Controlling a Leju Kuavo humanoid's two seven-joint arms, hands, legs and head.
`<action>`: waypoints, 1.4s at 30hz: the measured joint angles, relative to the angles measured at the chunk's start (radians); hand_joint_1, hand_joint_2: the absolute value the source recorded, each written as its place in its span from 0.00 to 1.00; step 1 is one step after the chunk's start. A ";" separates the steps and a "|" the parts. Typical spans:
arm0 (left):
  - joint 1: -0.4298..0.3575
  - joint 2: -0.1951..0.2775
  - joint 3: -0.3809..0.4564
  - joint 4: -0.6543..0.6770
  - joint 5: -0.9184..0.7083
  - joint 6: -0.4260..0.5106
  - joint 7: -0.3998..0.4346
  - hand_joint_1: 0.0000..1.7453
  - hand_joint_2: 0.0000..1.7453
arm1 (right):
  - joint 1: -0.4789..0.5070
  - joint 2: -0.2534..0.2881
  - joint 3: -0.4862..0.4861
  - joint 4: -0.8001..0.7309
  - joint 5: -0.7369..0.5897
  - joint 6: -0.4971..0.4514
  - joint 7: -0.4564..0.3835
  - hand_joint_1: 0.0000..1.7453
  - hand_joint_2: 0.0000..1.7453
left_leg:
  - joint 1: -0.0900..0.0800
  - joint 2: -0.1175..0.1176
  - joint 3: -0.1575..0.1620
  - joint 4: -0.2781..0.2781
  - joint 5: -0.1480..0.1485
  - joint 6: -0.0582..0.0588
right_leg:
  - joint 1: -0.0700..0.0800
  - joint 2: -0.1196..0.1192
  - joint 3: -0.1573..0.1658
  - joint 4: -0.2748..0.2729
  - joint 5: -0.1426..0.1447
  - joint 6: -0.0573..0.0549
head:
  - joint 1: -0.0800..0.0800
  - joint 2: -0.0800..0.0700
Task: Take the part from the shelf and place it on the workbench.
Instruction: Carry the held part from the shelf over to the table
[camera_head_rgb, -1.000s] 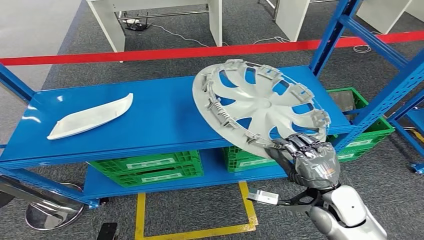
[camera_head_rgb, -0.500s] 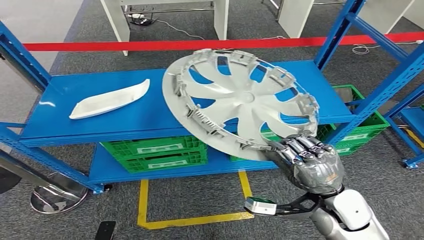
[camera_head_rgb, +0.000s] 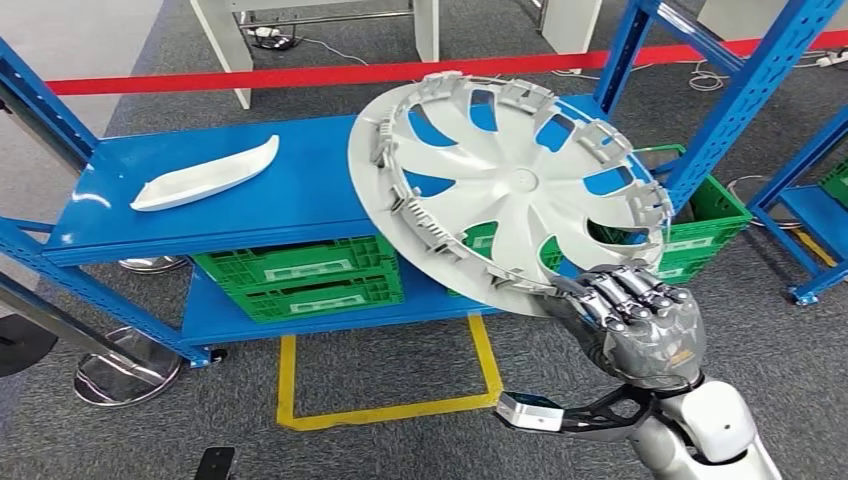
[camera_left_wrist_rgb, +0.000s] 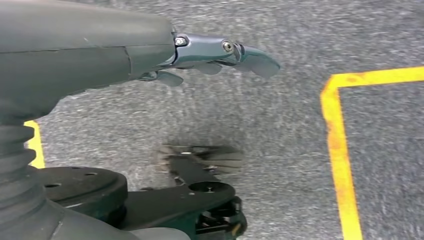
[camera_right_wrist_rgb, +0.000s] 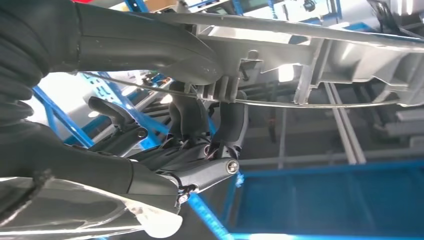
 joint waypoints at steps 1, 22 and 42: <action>0.000 0.000 0.000 0.000 0.000 0.001 0.000 0.00 1.00 | 0.005 0.017 -0.013 -0.005 -0.025 0.000 -0.037 1.00 1.00 | 0.002 0.000 -0.006 0.064 -0.036 -0.003 | 0.000 0.000 -0.016 0.002 0.012 0.000 | -0.001 0.000; 0.008 -0.001 0.000 0.000 -0.001 0.008 0.001 0.00 1.00 | 0.054 0.117 -0.110 -0.033 -0.144 0.000 -0.155 1.00 1.00 | -0.009 0.004 0.152 -0.186 0.070 0.049 | 0.001 0.005 -0.028 0.053 -0.011 0.049 | 0.008 0.000; 0.015 0.001 -0.001 0.000 -0.015 0.004 0.006 0.00 1.00 | 0.098 0.121 -0.146 -0.054 -0.159 -0.001 -0.154 1.00 1.00 | 0.013 -0.042 0.147 -0.162 0.055 0.032 | -0.007 0.102 -0.060 0.020 0.020 0.049 | 0.001 0.000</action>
